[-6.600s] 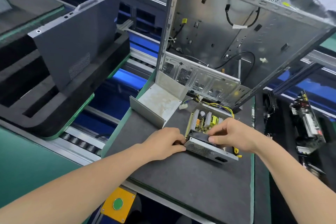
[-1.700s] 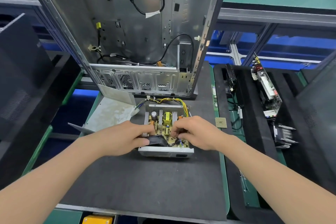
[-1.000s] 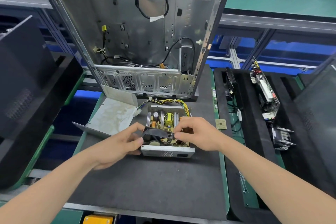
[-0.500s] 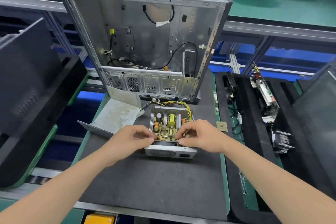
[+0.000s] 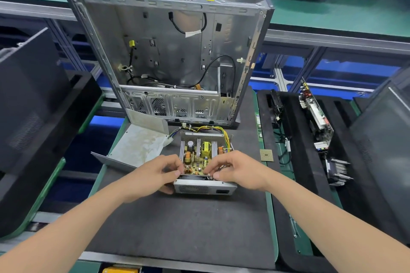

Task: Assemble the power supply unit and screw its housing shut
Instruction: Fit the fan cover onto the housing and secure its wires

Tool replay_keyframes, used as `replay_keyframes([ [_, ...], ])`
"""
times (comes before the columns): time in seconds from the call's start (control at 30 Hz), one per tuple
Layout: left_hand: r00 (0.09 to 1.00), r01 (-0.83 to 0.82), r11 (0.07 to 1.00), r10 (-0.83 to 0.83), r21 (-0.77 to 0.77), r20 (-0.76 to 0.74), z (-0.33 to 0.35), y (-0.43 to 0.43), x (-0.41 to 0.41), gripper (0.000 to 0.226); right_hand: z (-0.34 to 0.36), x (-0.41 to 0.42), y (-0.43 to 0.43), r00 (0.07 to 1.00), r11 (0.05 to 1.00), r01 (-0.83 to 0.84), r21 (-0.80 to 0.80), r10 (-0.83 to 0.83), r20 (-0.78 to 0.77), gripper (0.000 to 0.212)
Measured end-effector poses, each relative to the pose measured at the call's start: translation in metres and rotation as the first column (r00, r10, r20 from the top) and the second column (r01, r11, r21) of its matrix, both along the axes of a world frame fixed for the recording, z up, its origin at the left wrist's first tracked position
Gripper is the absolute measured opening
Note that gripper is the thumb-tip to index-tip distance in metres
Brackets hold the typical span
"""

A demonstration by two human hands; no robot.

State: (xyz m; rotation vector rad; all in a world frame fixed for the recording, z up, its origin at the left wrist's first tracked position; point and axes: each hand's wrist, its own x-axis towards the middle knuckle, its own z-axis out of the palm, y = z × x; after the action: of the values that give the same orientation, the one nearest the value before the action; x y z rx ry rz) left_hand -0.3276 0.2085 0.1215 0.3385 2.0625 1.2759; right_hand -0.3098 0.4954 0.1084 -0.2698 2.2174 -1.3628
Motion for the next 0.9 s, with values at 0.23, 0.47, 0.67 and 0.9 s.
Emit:
replay_keyframes([
  [0.23, 0.982, -0.089, 0.993, 0.073, 0.083, 0.177, -0.004, -0.003, 0.002, 0.015, 0.003, 0.002, 0.001, 0.997, 0.997, 0.072, -0.026, -0.073, -0.027, 0.02],
  [0.47, 0.97, -0.08, 0.991, 0.052, 0.109, 0.236, -0.008, -0.006, -0.006, 0.024, 0.01, 0.005, 0.0, 0.998, 0.997, 0.056, 0.044, -0.055, -0.026, 0.016],
  [0.67, 0.986, 0.009, 0.999, -0.014, 0.031, 0.168, -0.004, -0.01, -0.009, 0.041, 0.016, 0.011, -0.003, 0.997, 0.994, 0.078, 0.072, -0.079, 0.001, 0.014],
  [0.9, 0.992, 0.096, 0.993, -0.101, 0.068, 0.078, -0.006, -0.013, -0.004, 0.025, 0.017, 0.012, -0.012, 0.99, 0.982, 0.141, 0.126, -0.139, -0.03, 0.012],
])
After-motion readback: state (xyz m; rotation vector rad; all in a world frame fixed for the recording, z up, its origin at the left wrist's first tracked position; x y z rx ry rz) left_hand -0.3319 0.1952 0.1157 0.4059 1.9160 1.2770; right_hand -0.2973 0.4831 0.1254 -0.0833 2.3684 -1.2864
